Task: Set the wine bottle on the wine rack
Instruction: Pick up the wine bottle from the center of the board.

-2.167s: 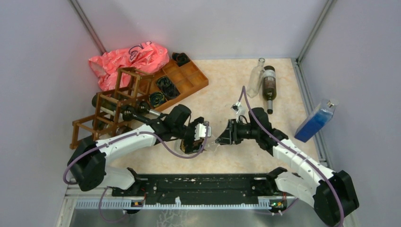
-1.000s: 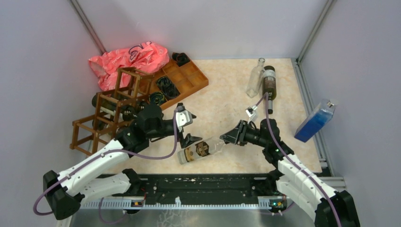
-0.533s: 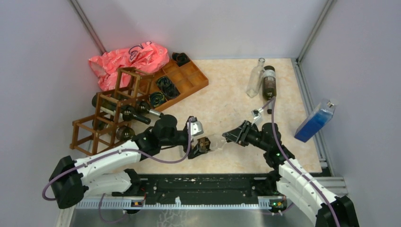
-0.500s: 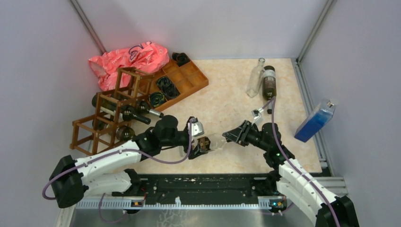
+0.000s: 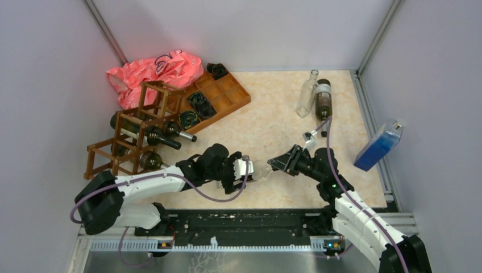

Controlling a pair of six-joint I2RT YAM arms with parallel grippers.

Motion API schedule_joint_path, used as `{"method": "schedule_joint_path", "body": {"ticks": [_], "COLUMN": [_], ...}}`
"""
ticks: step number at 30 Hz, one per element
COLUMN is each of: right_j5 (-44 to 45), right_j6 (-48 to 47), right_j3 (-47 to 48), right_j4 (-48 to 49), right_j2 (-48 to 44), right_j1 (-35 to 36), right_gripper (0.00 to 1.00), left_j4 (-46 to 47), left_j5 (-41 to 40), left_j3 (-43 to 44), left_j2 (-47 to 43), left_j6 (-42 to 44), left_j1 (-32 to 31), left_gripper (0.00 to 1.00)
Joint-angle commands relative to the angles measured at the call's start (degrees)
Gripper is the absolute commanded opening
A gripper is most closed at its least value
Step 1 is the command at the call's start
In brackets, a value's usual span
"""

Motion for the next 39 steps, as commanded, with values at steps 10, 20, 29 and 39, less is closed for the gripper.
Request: {"method": "schedule_joint_path", "body": {"ticks": [10, 20, 29, 39], "right_j5": [-3.27, -13.82, -17.13, -22.14], "right_j6": [-3.66, -21.39, -29.58, -31.43], "right_j3": [2.76, 12.10, 15.53, 15.89], "right_j4": [1.27, -15.89, -25.93, -28.03], "right_j2": [-2.78, 1.36, 4.32, 6.59], "right_j1": [-0.77, -0.83, -0.77, -0.56], "right_gripper": [0.01, 0.78, 0.93, 0.93], "left_j4": [-11.54, -23.21, -24.81, -27.64], "left_j5": [-1.94, -6.77, -3.10, -1.84], "left_j3": [8.94, 12.10, 11.52, 12.71], "left_j2": [4.17, 0.45, -3.98, -2.81], "left_j6": [7.45, 25.99, 34.11, 38.28], "left_j1": [-0.22, 0.70, 2.87, 3.47], "left_gripper": [0.00, 0.00, 0.00, 0.00]}}
